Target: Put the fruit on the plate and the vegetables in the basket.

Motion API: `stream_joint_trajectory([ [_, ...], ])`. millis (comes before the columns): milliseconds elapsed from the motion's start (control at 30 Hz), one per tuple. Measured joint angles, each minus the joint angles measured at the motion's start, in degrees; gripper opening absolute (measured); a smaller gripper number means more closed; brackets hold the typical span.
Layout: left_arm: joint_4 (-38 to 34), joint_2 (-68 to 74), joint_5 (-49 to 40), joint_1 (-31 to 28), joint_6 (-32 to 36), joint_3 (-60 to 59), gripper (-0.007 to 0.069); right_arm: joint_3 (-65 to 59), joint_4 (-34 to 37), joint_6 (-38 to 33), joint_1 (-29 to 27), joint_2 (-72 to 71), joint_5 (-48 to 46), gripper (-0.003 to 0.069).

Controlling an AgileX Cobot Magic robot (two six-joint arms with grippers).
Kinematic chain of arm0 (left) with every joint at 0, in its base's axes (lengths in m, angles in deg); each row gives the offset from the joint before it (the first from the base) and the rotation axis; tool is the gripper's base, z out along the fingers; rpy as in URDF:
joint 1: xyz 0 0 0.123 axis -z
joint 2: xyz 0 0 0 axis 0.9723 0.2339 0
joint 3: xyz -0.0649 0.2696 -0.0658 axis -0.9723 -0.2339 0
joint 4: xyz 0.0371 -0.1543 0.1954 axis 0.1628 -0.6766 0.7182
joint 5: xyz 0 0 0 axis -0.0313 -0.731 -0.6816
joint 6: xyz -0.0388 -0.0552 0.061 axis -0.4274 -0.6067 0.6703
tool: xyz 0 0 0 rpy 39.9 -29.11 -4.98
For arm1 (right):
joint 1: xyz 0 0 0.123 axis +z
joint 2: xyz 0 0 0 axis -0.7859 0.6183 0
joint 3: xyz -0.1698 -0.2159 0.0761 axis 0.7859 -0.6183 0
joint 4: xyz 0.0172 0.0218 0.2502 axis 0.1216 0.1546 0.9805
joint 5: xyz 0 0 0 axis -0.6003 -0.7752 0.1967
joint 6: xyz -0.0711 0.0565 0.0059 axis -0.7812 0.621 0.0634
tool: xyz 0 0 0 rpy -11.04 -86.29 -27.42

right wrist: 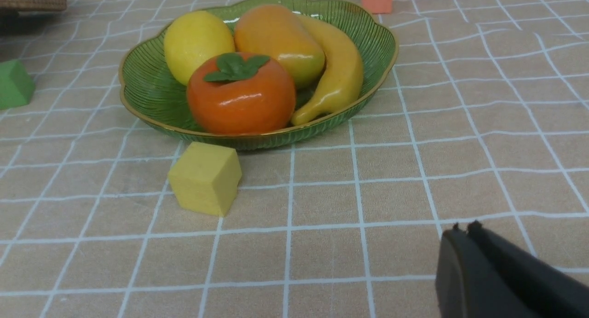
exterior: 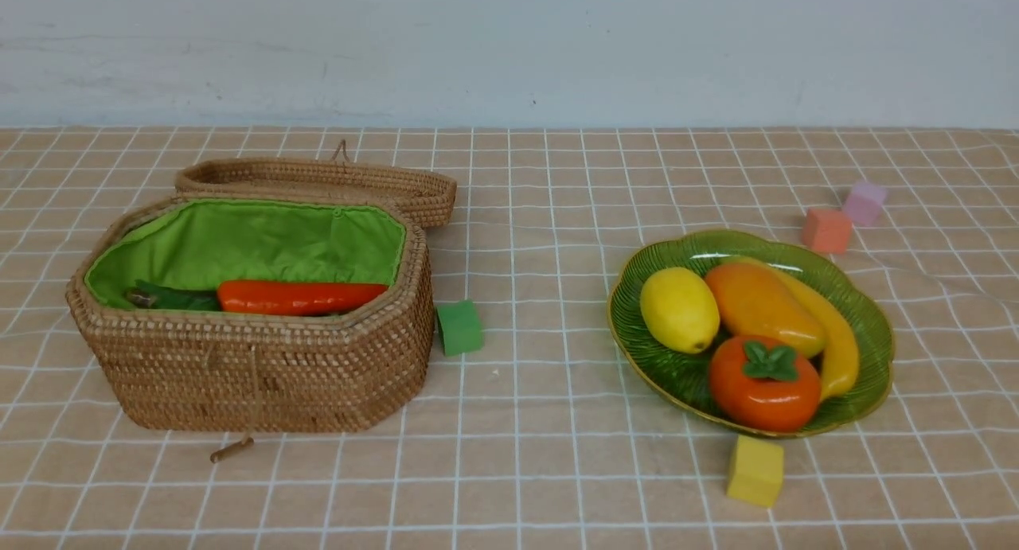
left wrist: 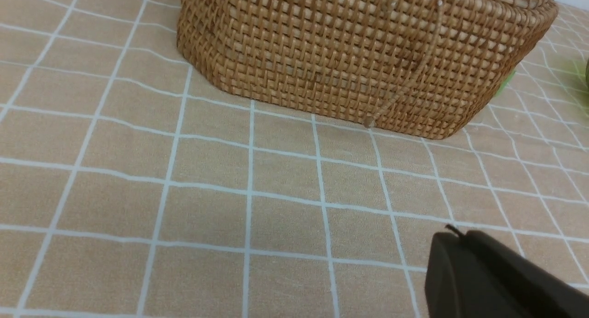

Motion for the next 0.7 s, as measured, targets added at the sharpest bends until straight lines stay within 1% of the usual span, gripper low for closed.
stream_joint_trajectory([
  [700, -0.1, 0.0, 0.0, 0.0, 0.0, 0.0, -0.0013, 0.0, 0.0, 0.0, 0.0, 0.0, 0.0, 0.0039],
])
